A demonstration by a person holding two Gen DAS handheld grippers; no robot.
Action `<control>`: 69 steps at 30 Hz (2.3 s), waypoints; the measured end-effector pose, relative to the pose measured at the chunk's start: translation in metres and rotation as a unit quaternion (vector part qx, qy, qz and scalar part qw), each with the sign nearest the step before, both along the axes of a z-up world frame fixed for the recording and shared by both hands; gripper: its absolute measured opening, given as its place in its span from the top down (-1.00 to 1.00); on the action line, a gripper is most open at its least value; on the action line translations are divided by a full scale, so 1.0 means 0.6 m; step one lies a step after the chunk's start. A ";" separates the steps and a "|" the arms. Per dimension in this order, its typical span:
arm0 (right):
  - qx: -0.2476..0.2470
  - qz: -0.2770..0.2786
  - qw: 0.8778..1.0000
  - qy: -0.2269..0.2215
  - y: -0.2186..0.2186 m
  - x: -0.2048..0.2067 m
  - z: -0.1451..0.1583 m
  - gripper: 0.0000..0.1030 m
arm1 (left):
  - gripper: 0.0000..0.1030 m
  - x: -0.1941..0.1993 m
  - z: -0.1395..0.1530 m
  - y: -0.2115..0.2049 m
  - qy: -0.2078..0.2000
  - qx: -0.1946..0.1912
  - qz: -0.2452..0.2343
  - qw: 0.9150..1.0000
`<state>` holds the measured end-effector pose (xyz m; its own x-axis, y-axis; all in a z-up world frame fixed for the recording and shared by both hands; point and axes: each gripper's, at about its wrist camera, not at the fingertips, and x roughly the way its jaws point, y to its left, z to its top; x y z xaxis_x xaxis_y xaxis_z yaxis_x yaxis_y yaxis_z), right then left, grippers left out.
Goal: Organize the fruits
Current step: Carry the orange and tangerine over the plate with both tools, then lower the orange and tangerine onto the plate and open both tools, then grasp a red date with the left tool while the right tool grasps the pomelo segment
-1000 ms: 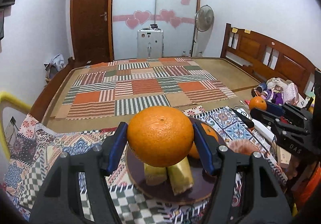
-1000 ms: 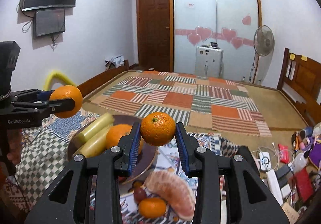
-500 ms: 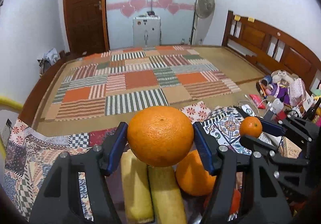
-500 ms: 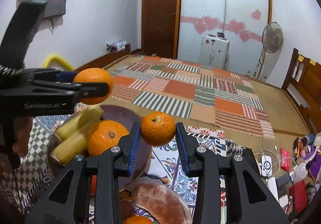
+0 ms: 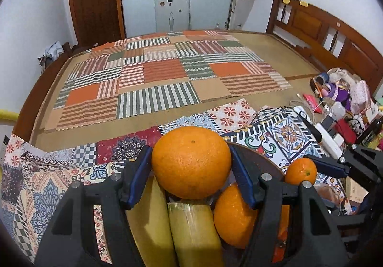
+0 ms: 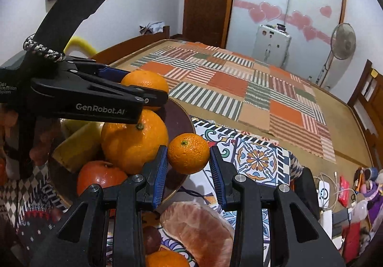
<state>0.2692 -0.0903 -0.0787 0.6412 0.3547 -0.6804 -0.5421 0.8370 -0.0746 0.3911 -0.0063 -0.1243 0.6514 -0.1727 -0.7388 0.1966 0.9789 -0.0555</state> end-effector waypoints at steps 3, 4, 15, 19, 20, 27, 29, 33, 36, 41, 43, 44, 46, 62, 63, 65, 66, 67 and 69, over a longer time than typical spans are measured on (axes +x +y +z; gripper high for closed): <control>0.006 0.001 1.000 0.011 -0.001 0.003 -0.003 0.37 | -0.27 0.001 -0.002 0.003 0.005 -0.009 0.002 1.000; 0.007 0.001 1.000 0.014 -0.001 0.002 -0.003 0.37 | -0.28 0.003 -0.002 0.004 0.008 -0.013 0.004 1.000; 0.006 0.015 1.000 0.018 0.003 -0.014 -0.009 0.37 | -0.33 -0.047 0.028 -0.001 -0.040 0.024 -0.006 0.999; -0.004 0.022 1.000 0.008 0.008 -0.020 -0.012 0.36 | -0.43 -0.084 0.042 0.017 -0.053 0.017 -0.003 0.998; -0.006 0.025 1.000 0.008 0.010 -0.021 -0.012 0.36 | -0.44 -0.092 0.044 0.022 -0.055 0.015 -0.002 0.998; -0.007 0.025 1.000 0.013 0.003 -0.028 -0.012 0.26 | -0.48 -0.146 0.050 0.038 -0.076 0.030 0.001 0.997; -0.008 0.019 1.000 0.009 0.000 -0.034 -0.008 0.26 | -0.48 -0.156 0.053 0.040 -0.082 0.032 0.002 0.996; -0.005 0.004 1.000 -0.003 -0.012 -0.048 0.010 0.26 | -0.48 -0.181 0.061 0.045 -0.087 0.027 0.003 0.996; 0.005 -0.005 1.000 -0.014 -0.024 -0.065 0.029 0.26 | -0.48 -0.202 0.069 0.050 -0.091 0.022 0.004 0.996; 0.026 -0.029 0.999 -0.033 -0.051 -0.092 0.056 0.25 | -0.49 -0.243 0.078 0.055 -0.094 0.019 0.005 0.995; 0.032 -0.040 0.998 -0.034 -0.066 -0.098 0.059 0.16 | -0.55 -0.259 0.078 0.056 -0.095 0.018 0.006 0.995; 0.032 -0.046 0.998 -0.034 -0.072 -0.100 0.058 0.13 | -0.58 -0.267 0.077 0.056 -0.095 0.019 0.006 0.995; 0.024 -0.060 0.997 -0.034 -0.083 -0.101 0.051 0.10 | -0.58 -0.281 0.072 0.053 -0.096 0.024 0.006 0.995; -0.007 -0.076 0.996 0.042 -0.110 -0.081 -0.041 0.14 | -0.58 -0.326 -0.012 0.026 -0.054 0.029 -0.021 0.998; -0.004 -0.069 0.997 0.044 -0.109 -0.080 -0.040 0.25 | -0.58 -0.327 -0.015 0.023 -0.052 0.029 -0.024 0.998; -0.003 -0.063 0.997 0.046 -0.107 -0.080 -0.041 0.30 | -0.58 -0.330 -0.022 0.018 -0.046 0.027 -0.029 0.998; -0.003 -0.063 0.997 0.046 -0.108 -0.081 -0.040 0.31 | -0.58 -0.331 -0.025 0.015 -0.043 0.026 -0.032 0.998; -0.003 -0.063 0.997 0.046 -0.109 -0.082 -0.041 0.32 | -0.58 -0.333 -0.027 0.012 -0.041 0.025 -0.033 0.998; 0.001 -0.069 0.997 0.044 -0.114 -0.088 -0.041 0.33 | -0.58 -0.336 -0.030 0.008 -0.040 0.024 -0.035 0.998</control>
<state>0.2163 -0.1587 -0.1032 0.6215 0.2687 -0.7359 -0.4261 0.9042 -0.0298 0.1896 -0.0015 -0.1422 0.6964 -0.1847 -0.6935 0.2660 0.9639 0.0104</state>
